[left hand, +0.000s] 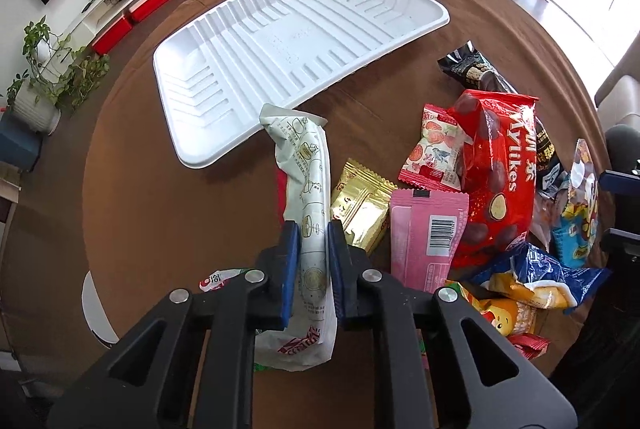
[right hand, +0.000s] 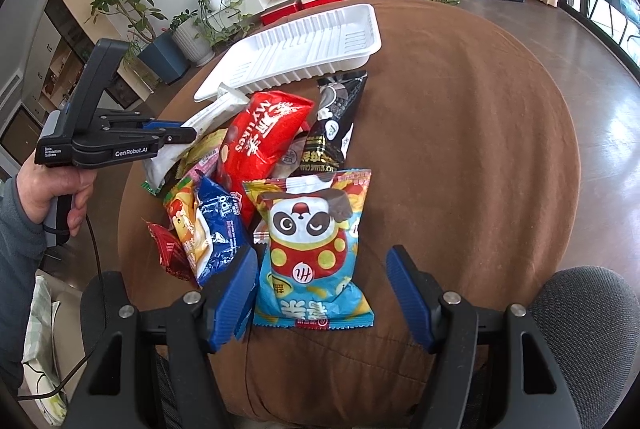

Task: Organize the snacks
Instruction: 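Close the left gripper on the wafer bar and lift it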

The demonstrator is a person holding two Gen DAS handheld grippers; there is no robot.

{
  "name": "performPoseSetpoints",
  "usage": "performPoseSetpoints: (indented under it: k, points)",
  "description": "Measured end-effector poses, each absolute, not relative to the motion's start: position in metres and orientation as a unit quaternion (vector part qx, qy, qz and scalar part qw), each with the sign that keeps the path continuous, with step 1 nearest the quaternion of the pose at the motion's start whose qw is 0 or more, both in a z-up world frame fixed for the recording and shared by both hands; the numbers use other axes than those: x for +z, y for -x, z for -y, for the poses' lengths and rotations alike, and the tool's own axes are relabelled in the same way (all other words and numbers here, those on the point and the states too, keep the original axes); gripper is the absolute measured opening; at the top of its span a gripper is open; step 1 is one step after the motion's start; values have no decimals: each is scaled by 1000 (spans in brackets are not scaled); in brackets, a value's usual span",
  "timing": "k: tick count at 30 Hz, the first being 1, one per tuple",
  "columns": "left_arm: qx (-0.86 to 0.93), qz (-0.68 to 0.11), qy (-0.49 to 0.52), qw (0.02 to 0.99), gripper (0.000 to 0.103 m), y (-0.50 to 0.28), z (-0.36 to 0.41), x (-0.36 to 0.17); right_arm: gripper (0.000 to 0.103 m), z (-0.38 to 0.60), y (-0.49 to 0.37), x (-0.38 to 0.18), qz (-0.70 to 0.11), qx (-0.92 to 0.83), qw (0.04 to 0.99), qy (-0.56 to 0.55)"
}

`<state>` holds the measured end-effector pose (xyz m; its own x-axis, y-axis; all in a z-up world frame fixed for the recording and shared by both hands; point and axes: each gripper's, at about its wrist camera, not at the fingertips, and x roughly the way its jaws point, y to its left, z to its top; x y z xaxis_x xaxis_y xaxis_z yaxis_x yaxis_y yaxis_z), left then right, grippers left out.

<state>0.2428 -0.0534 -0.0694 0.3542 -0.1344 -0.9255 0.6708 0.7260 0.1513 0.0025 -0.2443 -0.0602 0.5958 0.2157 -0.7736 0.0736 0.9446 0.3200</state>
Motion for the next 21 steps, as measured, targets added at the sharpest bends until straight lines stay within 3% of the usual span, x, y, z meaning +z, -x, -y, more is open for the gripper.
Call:
performPoseSetpoints:
  k: [11, 18, 21]
  points:
    - [-251, -524, -247, 775, 14, -237, 44, -75, 70, 241, -7, -66, -456, 33, 876, -154]
    - [-227, -545, -250, 768, 21, -253, 43, -86, 70, 240, -8, -66, -457, 34, 876, -153]
    - [-209, -557, -270, 757, 31, -255, 46, -97, 70, 241, -8, -67, -457, 31, 875, -155]
